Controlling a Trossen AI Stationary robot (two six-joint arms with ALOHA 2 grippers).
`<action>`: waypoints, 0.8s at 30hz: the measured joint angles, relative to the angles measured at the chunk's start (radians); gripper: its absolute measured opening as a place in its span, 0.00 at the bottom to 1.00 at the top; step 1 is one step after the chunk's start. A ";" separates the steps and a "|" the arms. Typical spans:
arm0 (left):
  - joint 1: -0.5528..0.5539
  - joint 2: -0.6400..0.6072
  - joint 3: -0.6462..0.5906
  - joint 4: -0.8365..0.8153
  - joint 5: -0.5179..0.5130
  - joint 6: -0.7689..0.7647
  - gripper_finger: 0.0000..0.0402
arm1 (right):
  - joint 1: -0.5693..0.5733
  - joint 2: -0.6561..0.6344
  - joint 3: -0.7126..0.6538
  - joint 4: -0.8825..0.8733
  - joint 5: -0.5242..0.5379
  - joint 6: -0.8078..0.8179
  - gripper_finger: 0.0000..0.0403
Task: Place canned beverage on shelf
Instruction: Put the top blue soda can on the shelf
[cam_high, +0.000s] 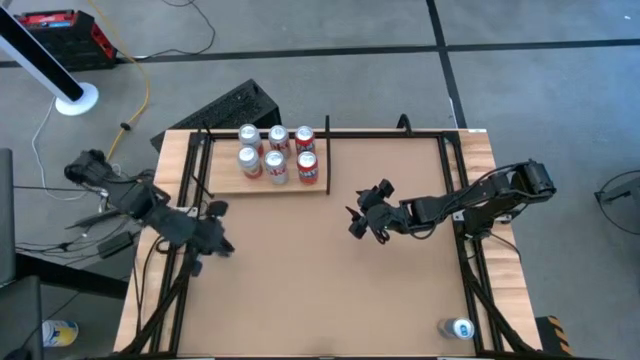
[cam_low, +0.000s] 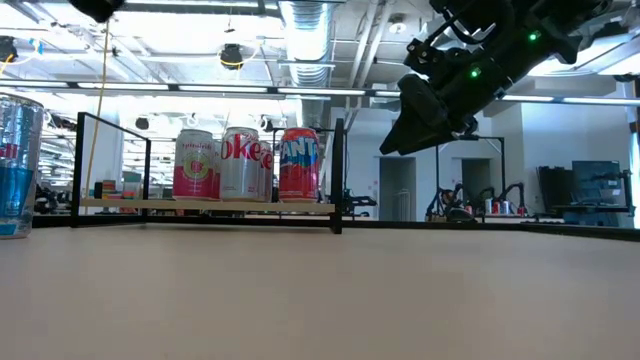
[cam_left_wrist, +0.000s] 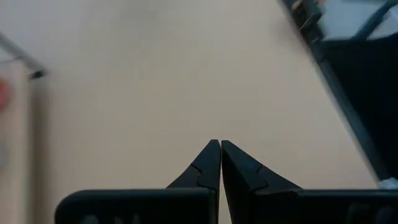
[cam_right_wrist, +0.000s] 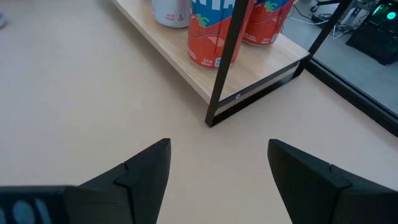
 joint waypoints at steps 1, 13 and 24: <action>-0.033 0.004 0.016 -0.043 -0.042 -0.026 0.00 | 0.000 0.000 0.000 0.000 0.000 0.000 0.72; -0.105 0.007 0.034 -0.358 -0.114 -0.261 0.12 | 0.000 0.000 0.000 0.008 0.000 0.001 0.72; -0.105 0.007 0.034 -0.360 -0.196 -0.268 0.50 | 0.000 0.000 0.000 0.008 0.000 0.000 0.72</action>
